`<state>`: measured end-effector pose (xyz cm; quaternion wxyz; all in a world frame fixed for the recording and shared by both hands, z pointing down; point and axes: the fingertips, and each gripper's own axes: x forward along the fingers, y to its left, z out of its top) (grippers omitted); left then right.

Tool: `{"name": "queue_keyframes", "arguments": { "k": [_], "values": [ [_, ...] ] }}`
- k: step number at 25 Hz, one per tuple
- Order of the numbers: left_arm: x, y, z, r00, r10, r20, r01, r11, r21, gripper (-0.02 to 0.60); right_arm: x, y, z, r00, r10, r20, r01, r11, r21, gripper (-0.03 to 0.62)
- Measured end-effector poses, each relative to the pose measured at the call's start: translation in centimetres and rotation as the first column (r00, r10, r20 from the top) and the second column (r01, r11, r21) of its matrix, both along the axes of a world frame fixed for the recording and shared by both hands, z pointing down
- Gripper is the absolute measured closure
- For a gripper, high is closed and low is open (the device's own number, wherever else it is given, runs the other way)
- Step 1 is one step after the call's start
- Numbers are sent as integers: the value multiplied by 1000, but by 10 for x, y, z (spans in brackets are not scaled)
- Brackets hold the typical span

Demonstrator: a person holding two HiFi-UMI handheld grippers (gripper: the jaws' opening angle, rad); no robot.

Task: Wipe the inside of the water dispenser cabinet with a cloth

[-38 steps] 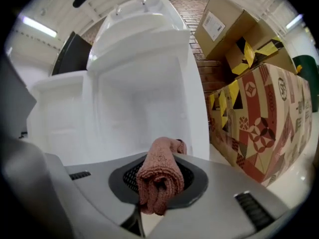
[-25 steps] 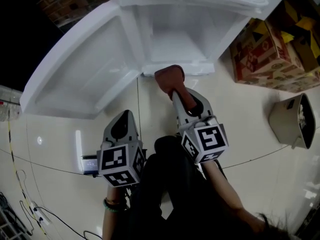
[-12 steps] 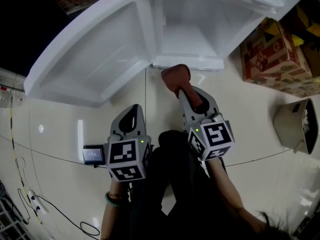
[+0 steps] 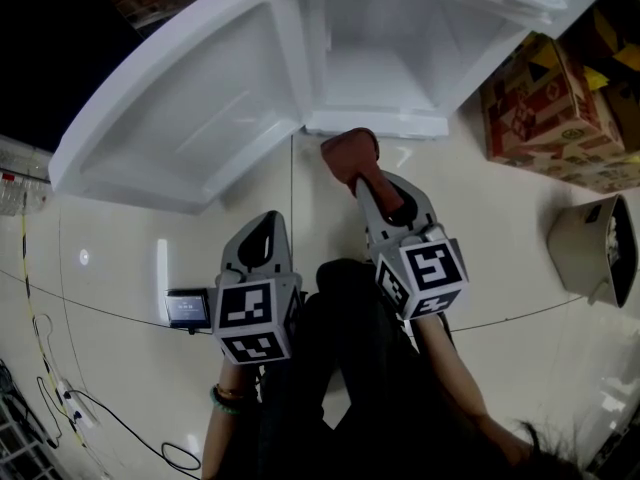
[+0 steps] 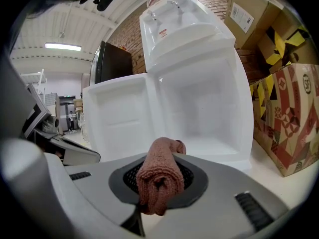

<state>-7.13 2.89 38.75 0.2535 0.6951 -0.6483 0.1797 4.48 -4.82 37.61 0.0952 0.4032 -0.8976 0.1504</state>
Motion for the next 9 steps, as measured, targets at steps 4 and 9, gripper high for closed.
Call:
{"name": "queue_keyframes", "arguments": {
  "k": [4, 9],
  "values": [
    [-1, 1, 1, 1000, -3, -2, 3, 1000, -1, 577, -1, 1, 2, 1000, -2, -3, 2, 1000, -5, 521],
    [-3, 1, 2, 1000, -6, -3, 6, 1000, -4, 577, -1, 0, 3, 1000, 0, 1, 0, 1000, -10, 521]
  ]
}}
